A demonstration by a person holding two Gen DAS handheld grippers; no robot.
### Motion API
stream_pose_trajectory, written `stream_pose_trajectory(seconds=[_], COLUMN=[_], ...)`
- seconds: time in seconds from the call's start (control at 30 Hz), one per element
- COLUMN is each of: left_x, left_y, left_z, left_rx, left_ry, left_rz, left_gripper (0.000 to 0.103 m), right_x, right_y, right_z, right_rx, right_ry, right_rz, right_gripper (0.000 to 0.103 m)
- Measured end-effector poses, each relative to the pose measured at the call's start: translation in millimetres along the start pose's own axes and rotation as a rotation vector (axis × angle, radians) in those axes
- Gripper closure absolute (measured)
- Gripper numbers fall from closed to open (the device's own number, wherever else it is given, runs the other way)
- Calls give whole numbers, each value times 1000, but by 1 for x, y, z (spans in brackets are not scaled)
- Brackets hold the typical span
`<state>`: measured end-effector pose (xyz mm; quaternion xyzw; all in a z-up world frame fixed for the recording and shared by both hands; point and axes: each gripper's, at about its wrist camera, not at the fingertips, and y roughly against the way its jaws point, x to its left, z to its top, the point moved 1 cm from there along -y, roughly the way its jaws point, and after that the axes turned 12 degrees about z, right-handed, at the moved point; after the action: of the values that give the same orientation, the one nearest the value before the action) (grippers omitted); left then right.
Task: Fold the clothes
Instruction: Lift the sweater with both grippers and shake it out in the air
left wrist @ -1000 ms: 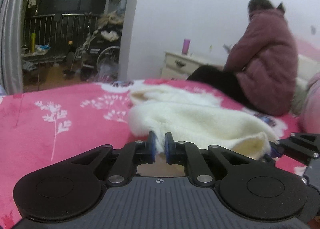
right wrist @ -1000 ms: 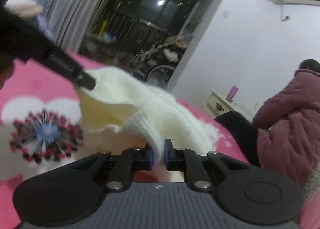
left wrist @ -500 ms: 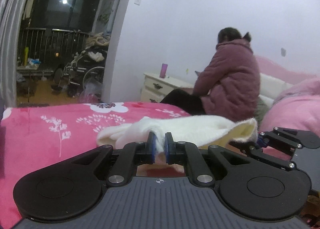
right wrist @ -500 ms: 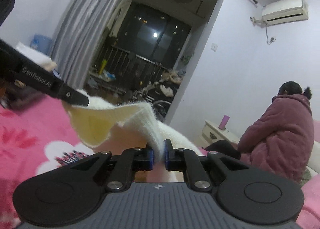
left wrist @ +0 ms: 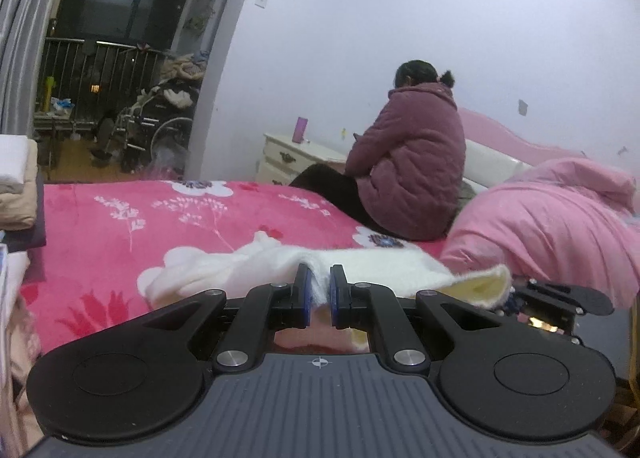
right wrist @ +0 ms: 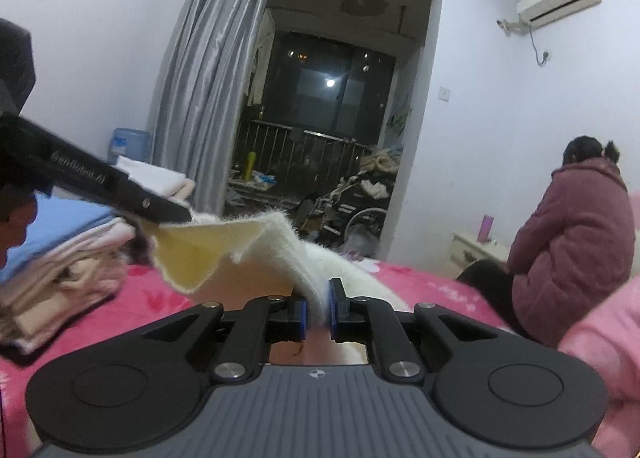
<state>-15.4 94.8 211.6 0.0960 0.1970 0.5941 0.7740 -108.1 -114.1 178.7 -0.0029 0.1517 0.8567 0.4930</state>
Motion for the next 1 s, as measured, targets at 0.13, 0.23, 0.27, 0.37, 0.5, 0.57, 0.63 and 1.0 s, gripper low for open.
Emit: stream_pose_trajectory(seconds=[0.13,0.23,0.27,0.37,0.5,0.57,0.63,1.0], left_x=[-8,-10,-10,-11,-11,-12,-14,-18], left_y=[-8,-31,-38,-56,-62,-60,-59,-92], left_z=[-9,-16,-18,-25,-38,-48,-57,-82], left_rx=[38,58,58,74,99,112,116,77], left_ry=[-47,-62,-62,-64,-101,-153,-226,-469], left_rz=[-6,-17,-15,-16,-32,-29,-14,57], left_gripper=[96,95,93,84,68,58,47,35], right_x=[-7,-34,-46,-84,-127,-139,-148,-157], right_y=[5,-9,-17,-45,-82,-96,-107,-126], right_z=[-8,-11,-13,-23,-38,-46,-53,-64], right_rx=[21,25,27,36,81,100,123,168], right_ry=[-86,-231,-282,-434,-556,-584,-604,-669], right_rz=[19,50,64,105,158,171,187,233], right_gripper=[91,91,91,91,90,90,90,90])
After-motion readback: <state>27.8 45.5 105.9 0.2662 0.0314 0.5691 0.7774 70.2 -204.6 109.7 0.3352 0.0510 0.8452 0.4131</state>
